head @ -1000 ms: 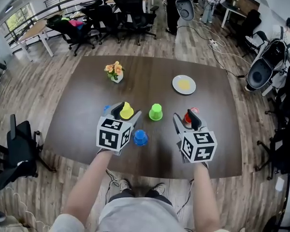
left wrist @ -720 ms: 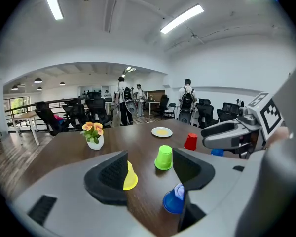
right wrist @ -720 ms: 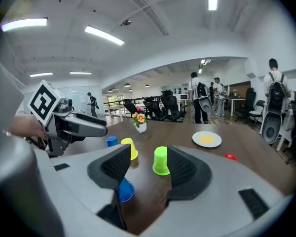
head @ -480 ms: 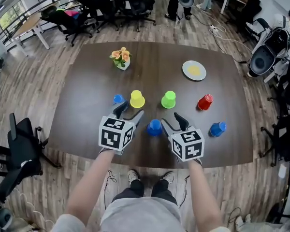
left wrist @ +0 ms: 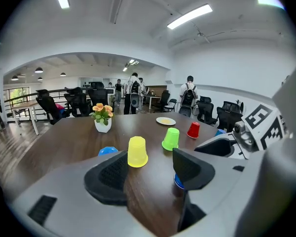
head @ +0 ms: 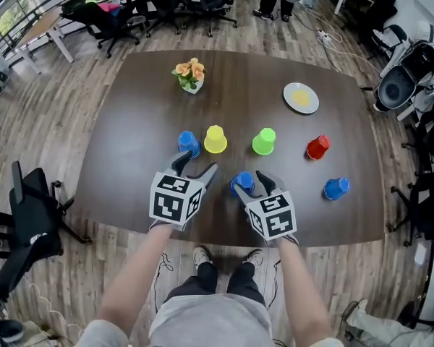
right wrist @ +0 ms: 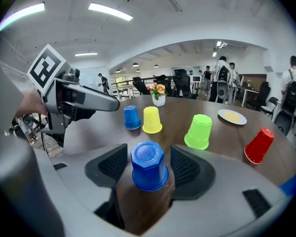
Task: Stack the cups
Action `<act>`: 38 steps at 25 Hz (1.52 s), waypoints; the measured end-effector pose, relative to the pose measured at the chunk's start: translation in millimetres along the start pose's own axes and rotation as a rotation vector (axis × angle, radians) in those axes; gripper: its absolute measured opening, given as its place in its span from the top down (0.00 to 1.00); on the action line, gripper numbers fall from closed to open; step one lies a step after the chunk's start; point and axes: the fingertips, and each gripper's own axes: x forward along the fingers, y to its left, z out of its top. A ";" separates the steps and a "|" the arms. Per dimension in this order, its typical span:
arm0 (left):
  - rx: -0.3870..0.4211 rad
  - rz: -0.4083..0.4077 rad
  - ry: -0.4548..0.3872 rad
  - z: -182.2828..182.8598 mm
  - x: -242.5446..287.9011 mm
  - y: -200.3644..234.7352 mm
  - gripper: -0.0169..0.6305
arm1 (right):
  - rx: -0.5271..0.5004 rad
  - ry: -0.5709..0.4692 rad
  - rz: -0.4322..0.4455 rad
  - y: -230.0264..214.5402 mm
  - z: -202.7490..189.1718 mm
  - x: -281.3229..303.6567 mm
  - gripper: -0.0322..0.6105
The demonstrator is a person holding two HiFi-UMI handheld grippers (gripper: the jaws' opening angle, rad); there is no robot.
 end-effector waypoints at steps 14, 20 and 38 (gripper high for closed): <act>-0.010 0.015 0.015 -2.5 9.9 -0.4 0.54 | -0.029 0.019 -0.106 -54.8 4.6 -1.2 0.60; -0.013 0.029 0.022 -2.4 15.8 1.5 0.54 | -0.003 0.030 -0.127 -71.0 -3.6 1.1 0.60; 0.015 0.121 0.040 2.0 42.0 58.4 0.50 | 0.045 -0.074 -0.110 -77.8 43.7 -8.4 0.60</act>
